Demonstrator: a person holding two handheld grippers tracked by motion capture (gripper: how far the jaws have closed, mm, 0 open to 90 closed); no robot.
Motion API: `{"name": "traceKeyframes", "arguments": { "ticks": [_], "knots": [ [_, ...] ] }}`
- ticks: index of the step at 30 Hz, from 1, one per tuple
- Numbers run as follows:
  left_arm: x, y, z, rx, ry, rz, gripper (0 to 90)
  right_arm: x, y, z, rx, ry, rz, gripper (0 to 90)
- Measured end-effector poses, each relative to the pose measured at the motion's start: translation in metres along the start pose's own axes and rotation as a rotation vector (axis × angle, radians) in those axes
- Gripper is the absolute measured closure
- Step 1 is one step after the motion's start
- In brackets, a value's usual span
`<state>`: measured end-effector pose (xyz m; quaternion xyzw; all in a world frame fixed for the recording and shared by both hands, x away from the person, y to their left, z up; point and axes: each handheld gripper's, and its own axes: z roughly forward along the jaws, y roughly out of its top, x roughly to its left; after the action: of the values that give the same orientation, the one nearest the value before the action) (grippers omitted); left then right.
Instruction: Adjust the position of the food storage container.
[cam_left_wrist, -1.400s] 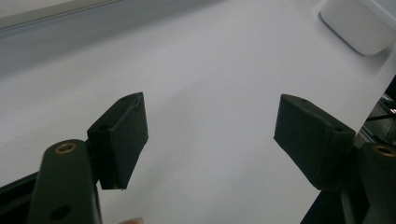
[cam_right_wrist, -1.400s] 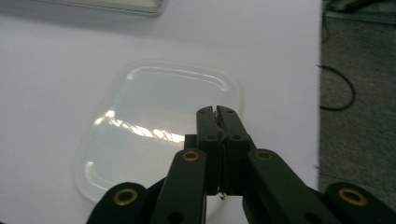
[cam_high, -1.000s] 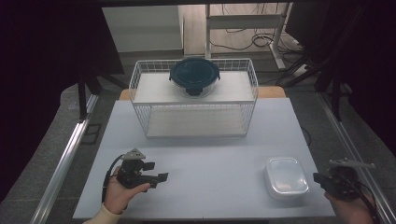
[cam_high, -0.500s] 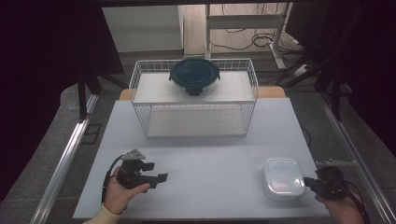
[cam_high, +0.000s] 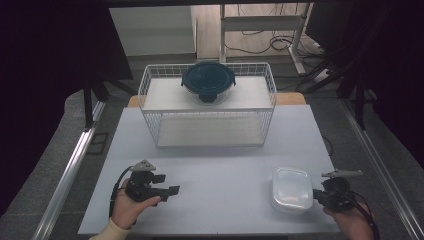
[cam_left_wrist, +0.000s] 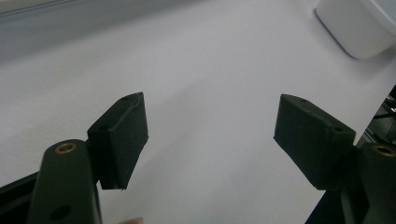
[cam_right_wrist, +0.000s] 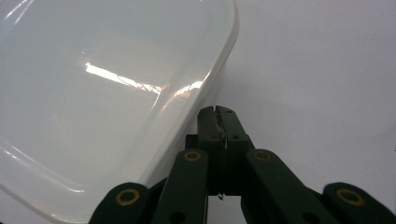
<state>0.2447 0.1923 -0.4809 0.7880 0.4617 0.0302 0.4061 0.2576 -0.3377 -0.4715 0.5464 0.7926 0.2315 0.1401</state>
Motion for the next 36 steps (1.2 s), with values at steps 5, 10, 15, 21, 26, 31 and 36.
{"name": "traceKeyframes", "arguments": {
  "ticks": [5,10,15,21,26,31,36],
  "knots": [
    [-0.002,0.000,0.000,-0.002,-0.006,0.006,25.3,0.003,0.002,0.000,-0.006,0.006,-0.005,89.4],
    [-0.001,0.000,0.001,0.001,-0.005,0.004,25.3,0.014,0.006,0.001,-0.002,0.032,-0.024,89.4],
    [0.000,0.001,0.000,-0.004,-0.001,-0.003,25.4,0.030,0.011,0.007,0.000,0.073,-0.055,89.4],
    [0.002,0.000,-0.001,-0.011,-0.004,-0.006,25.4,0.040,0.015,0.010,0.002,0.088,-0.072,89.4],
    [0.003,0.000,-0.001,-0.010,-0.008,-0.012,25.4,0.052,0.021,0.017,0.003,0.105,-0.092,89.4],
    [0.003,0.001,-0.003,-0.013,-0.009,-0.011,25.5,0.065,0.027,0.023,0.014,0.135,-0.123,89.4],
    [0.006,0.001,-0.004,-0.019,-0.008,-0.021,25.5,0.077,0.034,0.029,0.020,0.155,-0.150,89.4]
  ]
}}
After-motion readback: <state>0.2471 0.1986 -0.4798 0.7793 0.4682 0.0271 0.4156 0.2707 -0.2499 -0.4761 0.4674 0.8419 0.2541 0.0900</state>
